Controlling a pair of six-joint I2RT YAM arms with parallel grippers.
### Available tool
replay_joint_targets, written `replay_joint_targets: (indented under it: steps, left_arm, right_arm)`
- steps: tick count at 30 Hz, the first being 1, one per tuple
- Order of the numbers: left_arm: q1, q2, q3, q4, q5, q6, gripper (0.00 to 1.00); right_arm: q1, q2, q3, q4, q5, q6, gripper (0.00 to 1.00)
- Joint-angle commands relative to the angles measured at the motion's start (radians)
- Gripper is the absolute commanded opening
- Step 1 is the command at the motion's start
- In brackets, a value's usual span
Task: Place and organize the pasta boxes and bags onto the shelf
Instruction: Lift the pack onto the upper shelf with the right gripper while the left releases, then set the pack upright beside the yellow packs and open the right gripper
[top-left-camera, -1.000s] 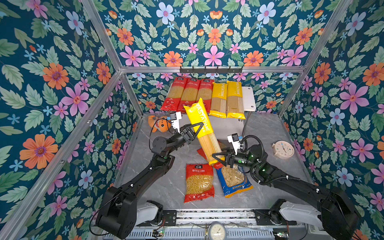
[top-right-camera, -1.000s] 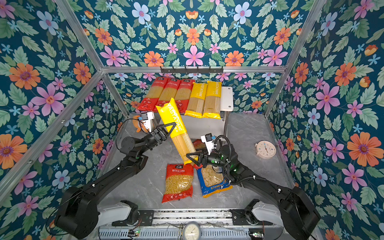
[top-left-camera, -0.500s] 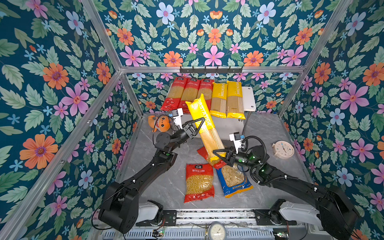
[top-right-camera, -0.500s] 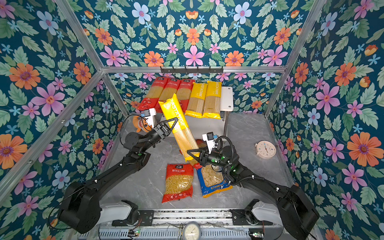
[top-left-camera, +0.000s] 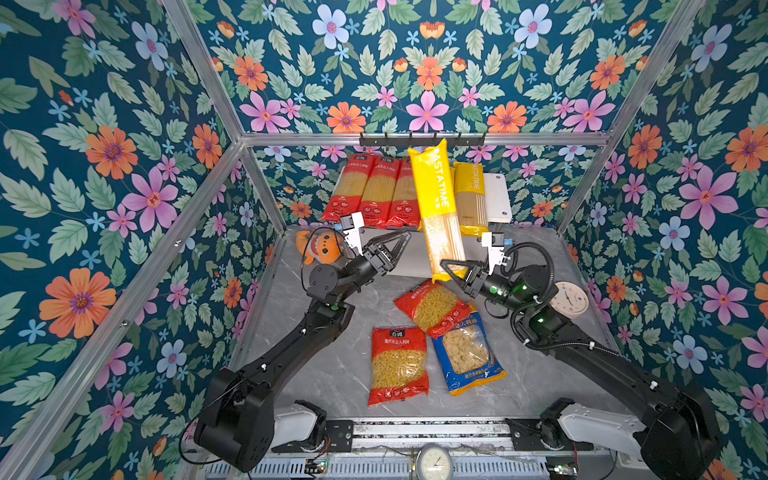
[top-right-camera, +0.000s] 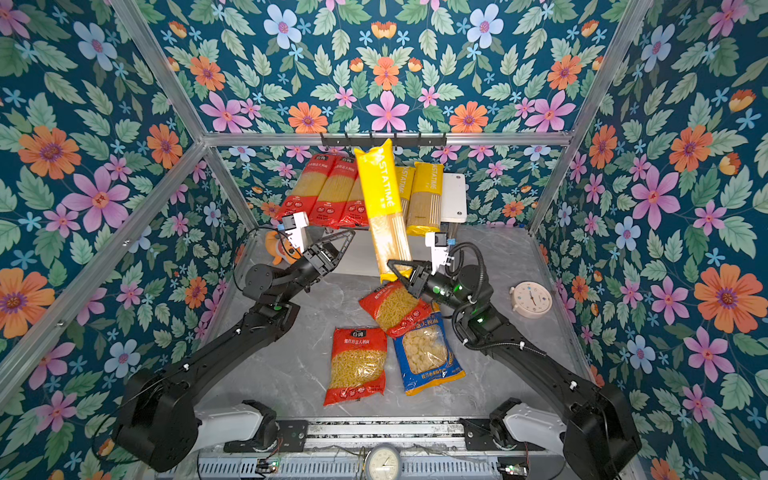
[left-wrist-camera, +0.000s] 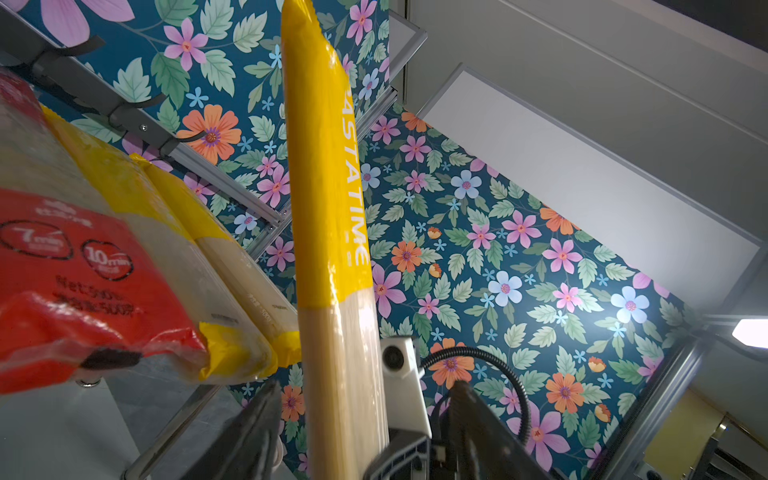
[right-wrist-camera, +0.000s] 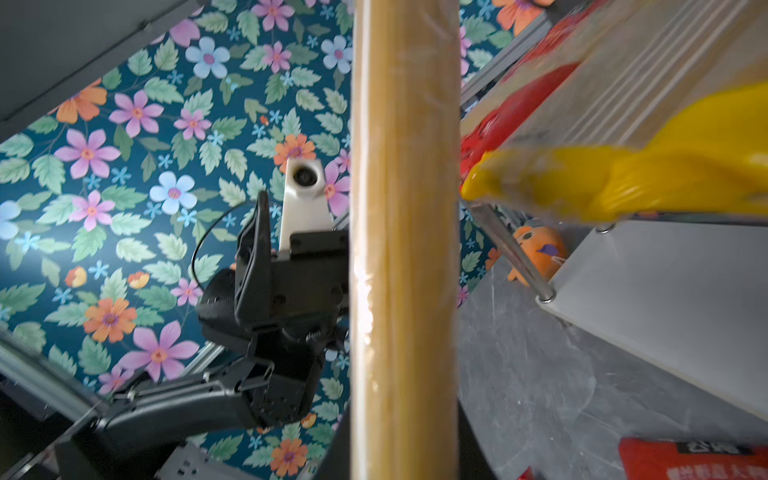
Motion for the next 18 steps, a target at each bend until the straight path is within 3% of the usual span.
replay_joint_targets:
  steps: [1, 6, 8, 13, 18]
  left_arm:
    - [0.0, -0.023, -0.031, -0.018, -0.006, 0.045, 0.67]
    - [-0.002, -0.053, -0.097, -0.049, -0.02, 0.059, 0.66]
    - [-0.006, -0.061, -0.124, -0.057, -0.031, 0.062, 0.66]
    - [-0.032, -0.066, -0.166, -0.064, -0.044, 0.077, 0.65]
    - [-0.054, -0.068, -0.179, -0.096, -0.055, 0.111, 0.65]
  right_arm:
    - [-0.057, -0.039, 0.119, -0.141, 0.039, 0.023, 0.0]
    - [-0.282, -0.034, 0.357, -0.628, -0.057, 0.084, 0.0]
    - [-0.384, -0.015, 0.425, -0.744, -0.127, 0.079, 0.0]
    - [-0.578, 0.088, 0.544, -0.858, -0.346, 0.11, 0.0]
    - [-0.593, 0.163, 0.577, -0.785, -0.398, 0.152, 0.0]
